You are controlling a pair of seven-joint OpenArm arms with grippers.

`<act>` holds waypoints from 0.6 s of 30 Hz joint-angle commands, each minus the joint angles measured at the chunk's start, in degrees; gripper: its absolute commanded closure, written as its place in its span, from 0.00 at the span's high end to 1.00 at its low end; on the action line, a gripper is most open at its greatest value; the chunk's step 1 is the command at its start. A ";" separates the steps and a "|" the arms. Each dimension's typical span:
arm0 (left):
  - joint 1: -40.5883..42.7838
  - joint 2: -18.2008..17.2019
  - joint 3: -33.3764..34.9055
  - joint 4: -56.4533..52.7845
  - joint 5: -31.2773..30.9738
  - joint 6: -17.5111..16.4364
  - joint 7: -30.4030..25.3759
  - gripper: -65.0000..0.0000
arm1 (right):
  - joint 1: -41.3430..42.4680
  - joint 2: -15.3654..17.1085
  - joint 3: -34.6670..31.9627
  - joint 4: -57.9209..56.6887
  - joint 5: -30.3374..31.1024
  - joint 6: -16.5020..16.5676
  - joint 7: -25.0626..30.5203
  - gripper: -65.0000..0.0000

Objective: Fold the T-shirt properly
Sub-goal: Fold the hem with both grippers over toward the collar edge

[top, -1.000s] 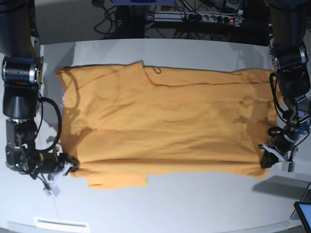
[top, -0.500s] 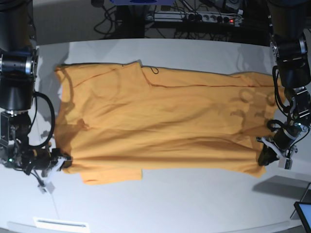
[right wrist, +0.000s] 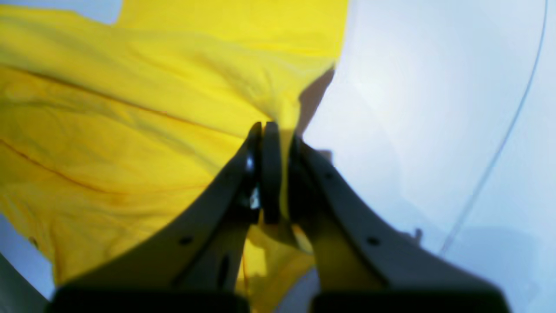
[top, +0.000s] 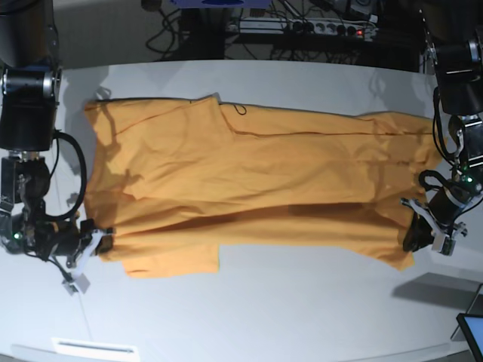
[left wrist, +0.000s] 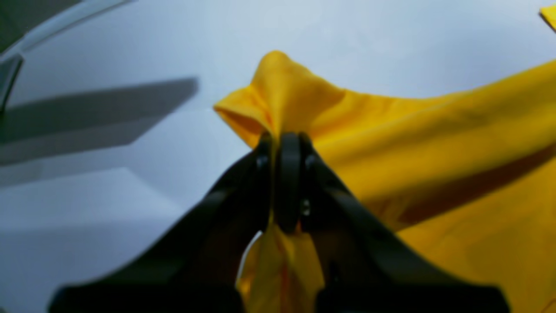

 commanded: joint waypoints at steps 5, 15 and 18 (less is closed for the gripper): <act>1.14 -2.70 -0.48 3.44 -0.99 0.40 -1.67 0.00 | 1.29 1.05 0.74 7.89 0.91 -3.04 -1.60 0.00; 8.09 -3.67 -3.56 10.64 -0.99 0.40 -1.67 0.00 | -2.23 0.78 0.83 11.32 1.43 -7.52 -3.00 0.00; 10.20 -3.49 -8.22 12.49 -0.90 0.40 -1.67 0.00 | -3.55 0.78 2.85 11.41 1.43 -7.52 -2.92 0.00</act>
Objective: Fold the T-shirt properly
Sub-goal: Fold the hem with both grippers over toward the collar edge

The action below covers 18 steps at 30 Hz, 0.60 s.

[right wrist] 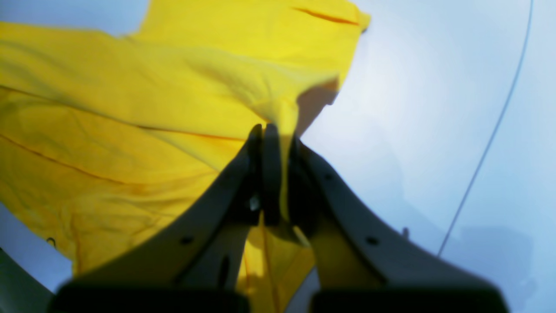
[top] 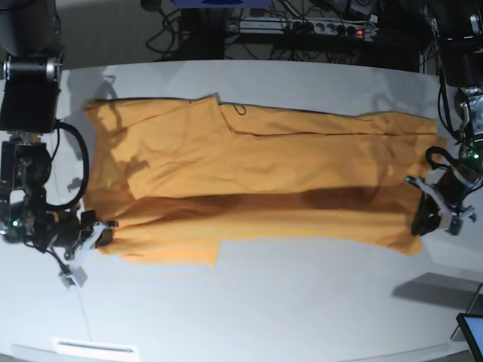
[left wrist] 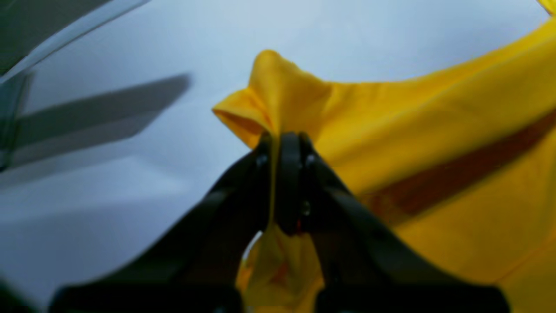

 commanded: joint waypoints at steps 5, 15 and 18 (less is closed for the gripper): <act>1.82 -2.64 -3.10 3.12 -0.92 0.53 -1.71 0.00 | 0.11 1.29 4.62 1.58 0.23 0.17 0.77 0.00; 8.85 -3.87 -3.10 7.87 -0.66 0.53 -1.80 0.00 | -4.81 0.85 4.71 7.82 0.23 0.08 -0.02 0.00; 9.99 -3.87 -3.18 8.93 -0.66 0.53 -1.80 0.00 | -5.51 1.02 4.71 7.91 0.23 0.08 0.07 0.00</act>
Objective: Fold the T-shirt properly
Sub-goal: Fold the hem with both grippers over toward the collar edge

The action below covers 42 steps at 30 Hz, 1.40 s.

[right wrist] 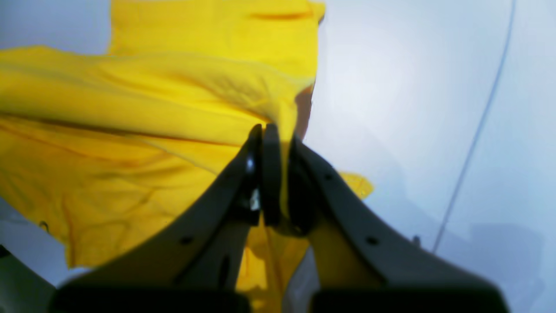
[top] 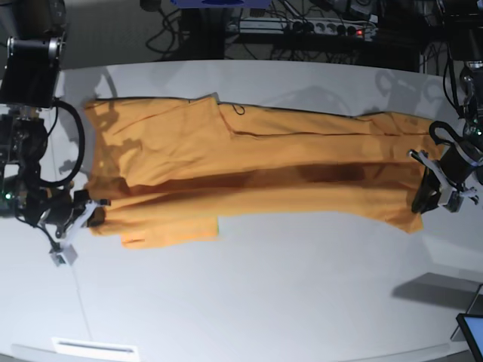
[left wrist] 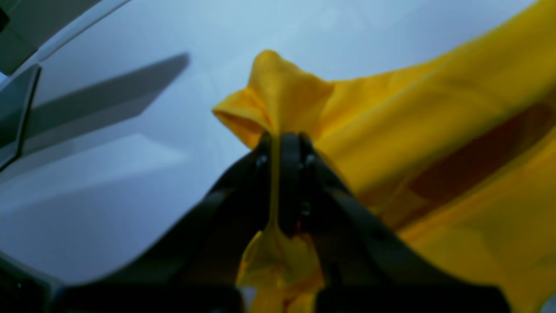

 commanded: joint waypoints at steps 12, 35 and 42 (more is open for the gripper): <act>1.55 -3.95 -0.95 0.95 -0.61 0.58 -1.32 0.00 | -2.85 1.15 3.48 4.05 0.30 -0.13 0.97 0.00; 13.15 -2.37 -7.11 3.85 12.40 0.58 -1.76 0.00 | -9.79 -1.57 4.62 4.05 0.03 -0.22 1.41 0.00; 12.45 -1.31 -7.46 0.95 16.71 0.58 -1.76 0.00 | -10.23 -1.57 4.62 3.88 0.03 -0.22 1.49 0.04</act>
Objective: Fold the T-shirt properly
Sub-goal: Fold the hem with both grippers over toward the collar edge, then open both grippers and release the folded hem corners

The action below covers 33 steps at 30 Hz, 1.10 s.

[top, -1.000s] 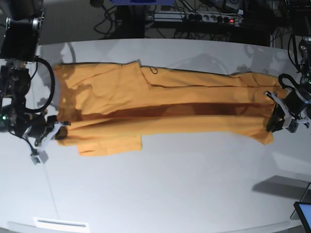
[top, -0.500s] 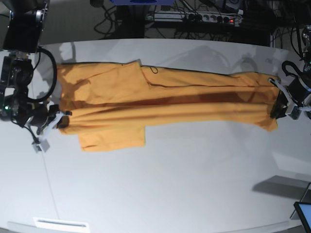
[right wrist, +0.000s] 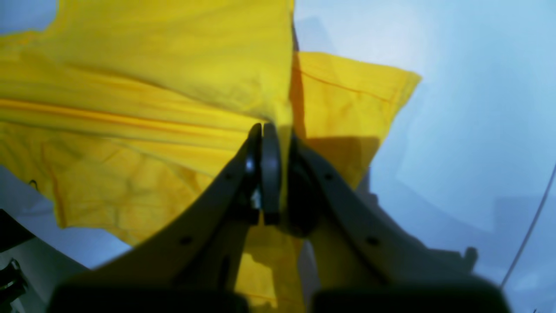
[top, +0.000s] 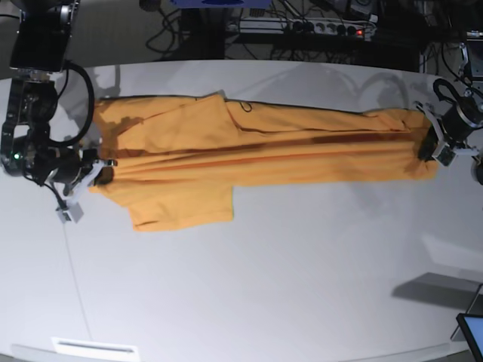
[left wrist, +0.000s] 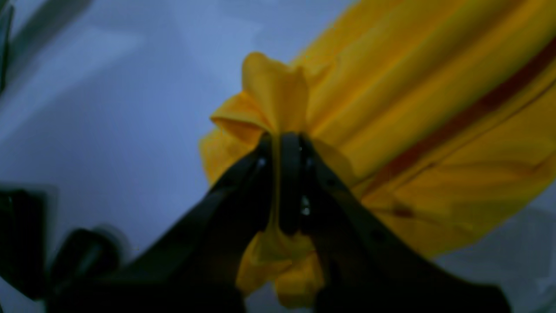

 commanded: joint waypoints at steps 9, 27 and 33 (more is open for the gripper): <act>-4.16 -1.84 -1.06 -2.41 0.64 1.39 0.39 0.59 | 1.20 1.16 0.60 0.93 -0.62 -0.22 0.99 0.71; -24.55 0.18 -0.97 -13.93 0.55 1.39 0.65 1.00 | 8.50 4.94 0.60 0.75 -0.97 -0.22 0.64 1.00; -29.83 0.27 -0.97 -17.80 0.55 1.39 0.74 1.00 | 9.73 3.09 0.34 0.75 -0.97 -0.22 0.02 1.00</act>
